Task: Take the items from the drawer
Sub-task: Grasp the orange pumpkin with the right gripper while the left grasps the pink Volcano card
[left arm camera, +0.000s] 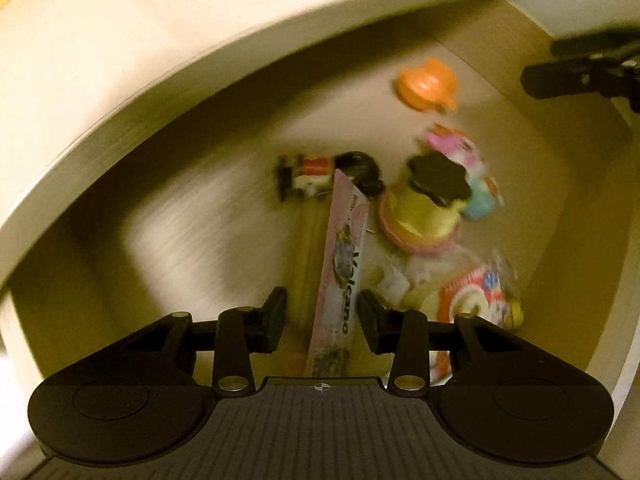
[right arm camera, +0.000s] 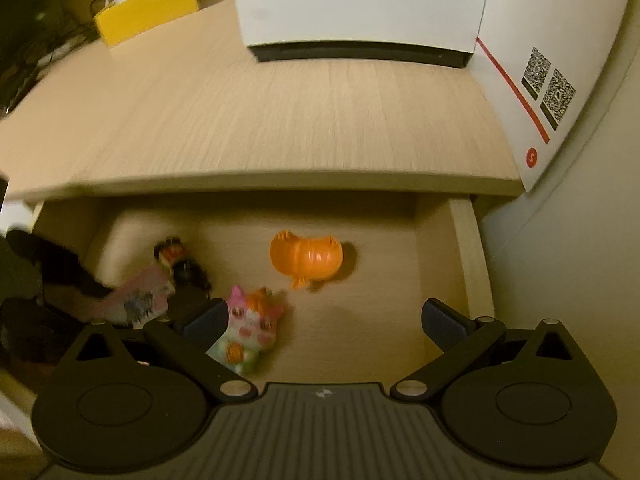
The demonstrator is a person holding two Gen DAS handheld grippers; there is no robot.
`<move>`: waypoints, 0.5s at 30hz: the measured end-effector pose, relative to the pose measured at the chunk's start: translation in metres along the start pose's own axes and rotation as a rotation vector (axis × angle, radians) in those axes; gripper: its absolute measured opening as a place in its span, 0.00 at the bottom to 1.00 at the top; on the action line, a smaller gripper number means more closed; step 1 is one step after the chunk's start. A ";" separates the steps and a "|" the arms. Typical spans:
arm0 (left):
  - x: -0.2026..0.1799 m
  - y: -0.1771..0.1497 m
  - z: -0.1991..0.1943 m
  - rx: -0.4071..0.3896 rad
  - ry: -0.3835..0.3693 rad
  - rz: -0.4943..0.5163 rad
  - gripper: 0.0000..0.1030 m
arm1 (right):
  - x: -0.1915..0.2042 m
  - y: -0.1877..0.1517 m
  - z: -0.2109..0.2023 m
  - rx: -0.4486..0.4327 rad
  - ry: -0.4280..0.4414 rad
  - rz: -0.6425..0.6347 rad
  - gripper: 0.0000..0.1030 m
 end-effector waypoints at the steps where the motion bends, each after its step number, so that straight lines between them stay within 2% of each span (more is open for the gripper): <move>1: 0.004 0.000 -0.001 0.002 0.020 -0.049 0.42 | 0.000 0.005 0.003 -0.009 0.004 0.013 0.98; 3: 0.012 -0.001 -0.003 0.007 0.075 -0.143 0.41 | 0.002 0.015 0.016 -0.011 0.016 0.024 0.92; 5: 0.015 -0.003 -0.006 0.000 0.089 -0.188 0.41 | 0.006 0.022 0.030 0.000 0.031 0.013 0.89; 11: 0.034 -0.004 -0.015 -0.018 0.028 -0.333 0.41 | 0.007 0.033 0.075 0.054 0.019 0.014 0.89; 14: 0.037 -0.001 -0.017 -0.009 0.023 -0.352 0.41 | 0.006 0.032 0.092 0.089 0.027 0.015 0.89; 15: 0.036 0.000 -0.018 -0.006 0.027 -0.352 0.41 | 0.005 0.032 0.097 0.102 0.031 0.019 0.86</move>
Point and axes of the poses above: each gripper's, at about its wrist camera, not at the fingertips, and z roughly the way its jaws point, x to its left, y to its top, the point moved 6 cm from there along z, roughly the way its jaws point, and after that the axes turned 8 degrees about -z, right-handed, at the moved point
